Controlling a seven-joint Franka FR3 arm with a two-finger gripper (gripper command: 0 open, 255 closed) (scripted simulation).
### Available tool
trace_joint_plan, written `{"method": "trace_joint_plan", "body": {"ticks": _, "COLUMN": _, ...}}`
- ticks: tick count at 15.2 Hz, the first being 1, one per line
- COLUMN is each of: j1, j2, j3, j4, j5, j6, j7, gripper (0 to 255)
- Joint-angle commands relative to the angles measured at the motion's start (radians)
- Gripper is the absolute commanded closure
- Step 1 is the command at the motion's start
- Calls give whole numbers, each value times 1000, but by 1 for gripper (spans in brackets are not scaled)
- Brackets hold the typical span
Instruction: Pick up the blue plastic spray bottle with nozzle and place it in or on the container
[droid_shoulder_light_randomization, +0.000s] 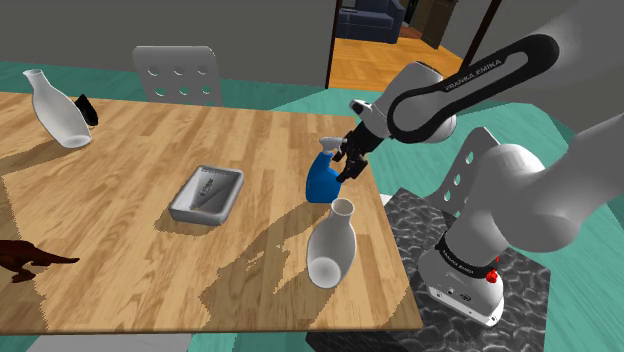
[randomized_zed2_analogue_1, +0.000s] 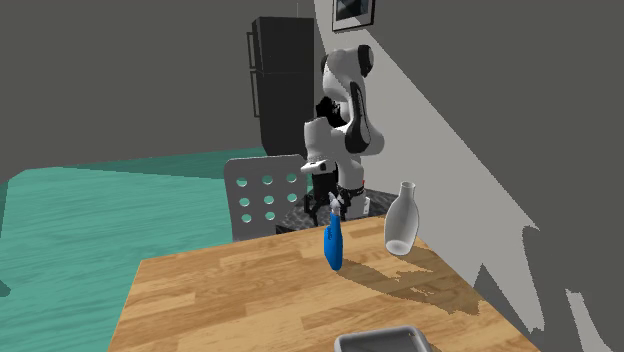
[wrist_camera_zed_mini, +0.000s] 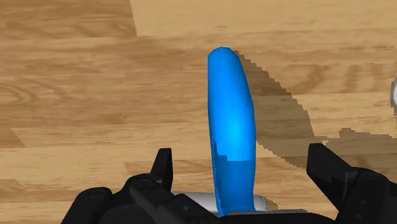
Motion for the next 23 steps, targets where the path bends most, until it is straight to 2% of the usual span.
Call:
{"method": "trace_joint_plan", "body": {"ticks": 1, "j1": 50, "j2": 43, "j3": -31, "j4": 1, "j5": 28, "j6": 51, "j7": -20, "gripper": 0}}
{"method": "trace_joint_plan", "body": {"ticks": 2, "j1": 78, "j2": 64, "j3": -50, "j4": 4, "j5": 44, "j6": 74, "j7": -32, "gripper": 0}}
{"method": "trace_joint_plan", "body": {"ticks": 3, "j1": 129, "j2": 98, "j3": -85, "j4": 9, "j5": 72, "j6": 110, "j7": -51, "gripper": 0}}
{"method": "trace_joint_plan", "body": {"ticks": 11, "j1": 129, "j2": 98, "j3": -86, "j4": 9, "j5": 71, "j6": 110, "j7": -51, "gripper": 0}}
{"method": "trace_joint_plan", "body": {"ticks": 12, "j1": 129, "j2": 98, "j3": -86, "j4": 9, "j5": 71, "j6": 110, "j7": -51, "gripper": 255}}
{"method": "trace_joint_plan", "body": {"ticks": 21, "j1": 129, "j2": 98, "j3": -86, "j4": 9, "j5": 71, "j6": 110, "j7": -51, "gripper": 255}}
{"method": "trace_joint_plan", "body": {"ticks": 23, "j1": 79, "j2": 66, "j3": -41, "j4": 13, "j5": 44, "j6": 67, "j7": -21, "gripper": 255}}
